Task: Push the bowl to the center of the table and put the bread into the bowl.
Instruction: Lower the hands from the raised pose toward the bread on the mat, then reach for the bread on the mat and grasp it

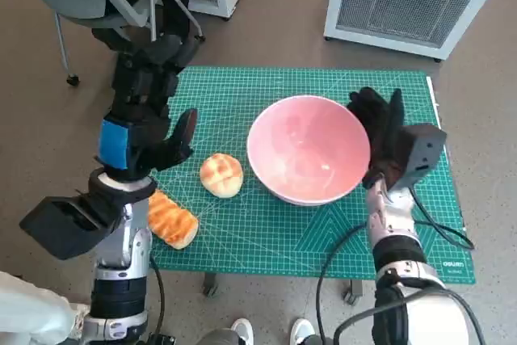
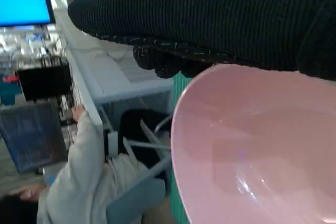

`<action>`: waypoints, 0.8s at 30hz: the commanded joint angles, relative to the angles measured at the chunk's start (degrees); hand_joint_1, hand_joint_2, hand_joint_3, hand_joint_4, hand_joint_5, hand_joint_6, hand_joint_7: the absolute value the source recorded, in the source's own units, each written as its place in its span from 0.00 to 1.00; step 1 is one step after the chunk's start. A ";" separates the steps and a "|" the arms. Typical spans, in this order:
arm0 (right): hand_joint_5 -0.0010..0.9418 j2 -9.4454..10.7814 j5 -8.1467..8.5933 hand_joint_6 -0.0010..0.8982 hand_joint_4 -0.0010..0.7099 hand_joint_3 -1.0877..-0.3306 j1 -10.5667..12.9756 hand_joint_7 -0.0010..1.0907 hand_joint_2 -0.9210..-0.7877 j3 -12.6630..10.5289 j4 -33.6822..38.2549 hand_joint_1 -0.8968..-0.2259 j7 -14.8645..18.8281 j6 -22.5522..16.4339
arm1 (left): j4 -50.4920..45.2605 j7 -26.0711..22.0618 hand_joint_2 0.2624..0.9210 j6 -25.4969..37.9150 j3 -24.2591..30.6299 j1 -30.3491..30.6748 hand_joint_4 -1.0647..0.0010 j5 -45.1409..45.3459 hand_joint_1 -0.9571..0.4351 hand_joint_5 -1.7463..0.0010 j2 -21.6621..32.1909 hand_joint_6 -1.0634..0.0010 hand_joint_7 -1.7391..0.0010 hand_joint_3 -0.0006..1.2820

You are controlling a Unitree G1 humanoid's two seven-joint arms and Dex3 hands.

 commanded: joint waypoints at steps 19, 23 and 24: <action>0.00 -3.96 -1.28 0.04 0.37 0.35 -1.97 0.47 0.00 2.08 -6.12 0.60 0.52 -10.57 | -0.14 -11.54 0.95 -4.01 5.52 4.92 0.91 8.56 0.44 0.66 25.72 1.00 0.49 0.26; 0.00 -4.37 -0.92 0.01 0.36 0.34 -0.79 0.51 0.00 3.41 -11.04 0.58 3.36 -16.43 | 0.31 -14.88 0.99 -6.02 5.25 6.31 0.81 9.87 0.43 0.73 30.67 0.94 0.53 0.20; 0.00 -4.41 -0.89 0.01 0.36 0.35 -0.47 0.52 0.00 3.76 -12.15 0.57 3.82 -17.47 | 0.45 -15.56 0.99 -6.43 5.11 6.57 0.78 10.04 0.43 0.76 31.59 0.91 0.55 0.18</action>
